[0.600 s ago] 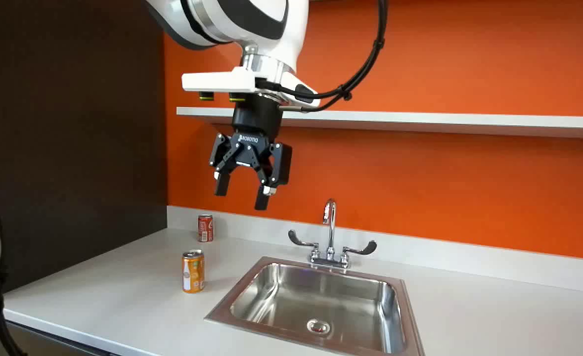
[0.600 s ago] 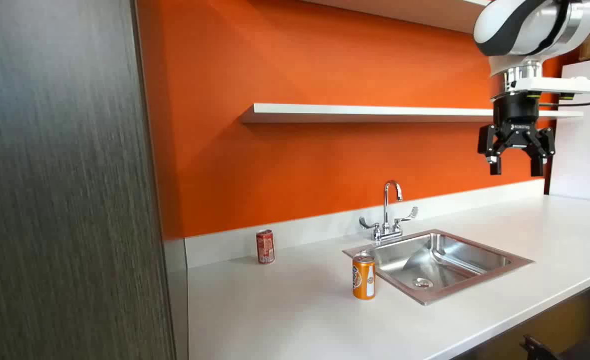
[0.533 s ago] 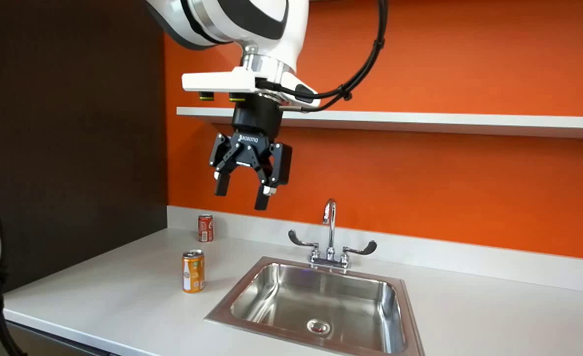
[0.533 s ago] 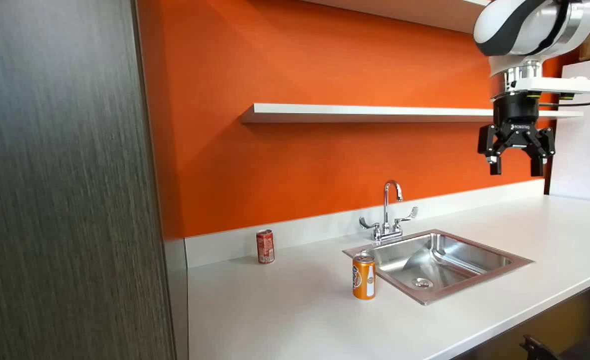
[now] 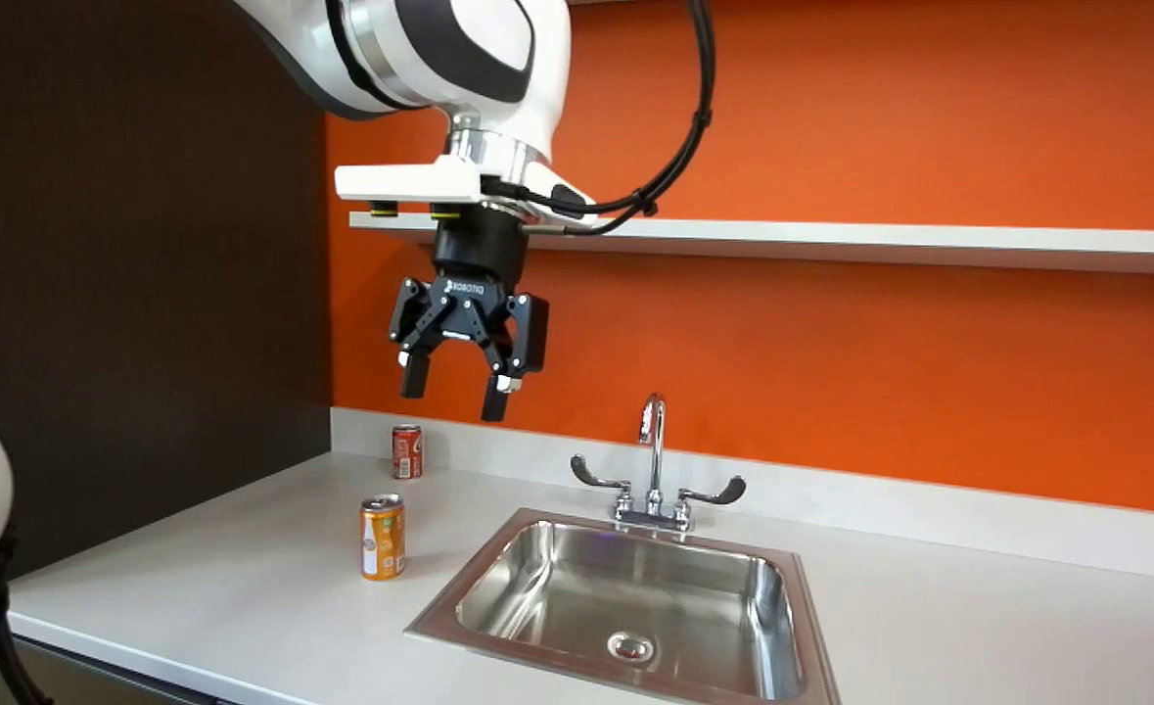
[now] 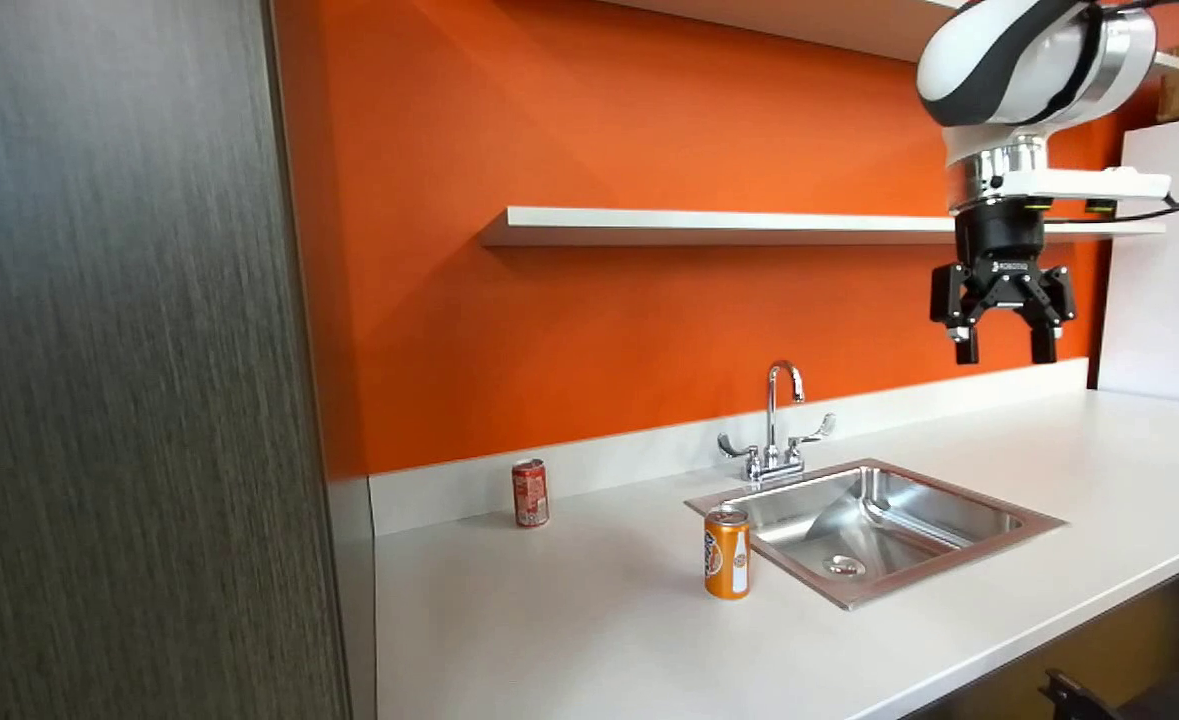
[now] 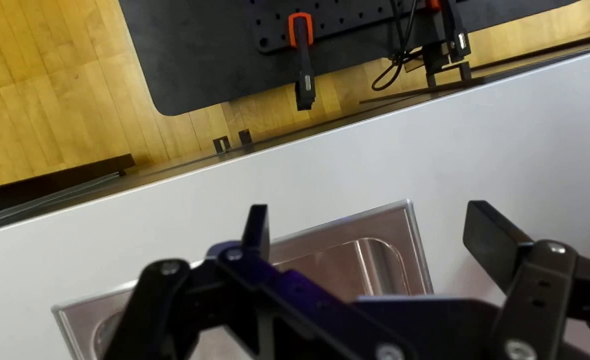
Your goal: Put the orange can on the bottom shelf.
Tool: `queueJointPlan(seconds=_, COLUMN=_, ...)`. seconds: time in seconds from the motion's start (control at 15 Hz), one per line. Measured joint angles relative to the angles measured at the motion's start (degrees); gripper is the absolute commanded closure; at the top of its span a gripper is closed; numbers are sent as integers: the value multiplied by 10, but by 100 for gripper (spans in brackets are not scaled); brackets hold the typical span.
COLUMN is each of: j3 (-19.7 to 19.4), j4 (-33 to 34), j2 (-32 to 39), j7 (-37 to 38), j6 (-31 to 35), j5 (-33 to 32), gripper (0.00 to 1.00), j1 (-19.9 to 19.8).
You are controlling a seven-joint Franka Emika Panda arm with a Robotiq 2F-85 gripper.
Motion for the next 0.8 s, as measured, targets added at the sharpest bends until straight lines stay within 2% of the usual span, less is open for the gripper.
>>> queueJointPlan(seconds=0.47, j3=55, j4=-45, j2=0, j7=8, j6=52, j5=27, gripper=0, j1=53)
queueJointPlan(seconds=0.8, j3=87, j4=-77, j2=5, j7=41, j6=120, j5=58, gripper=0, j1=80)
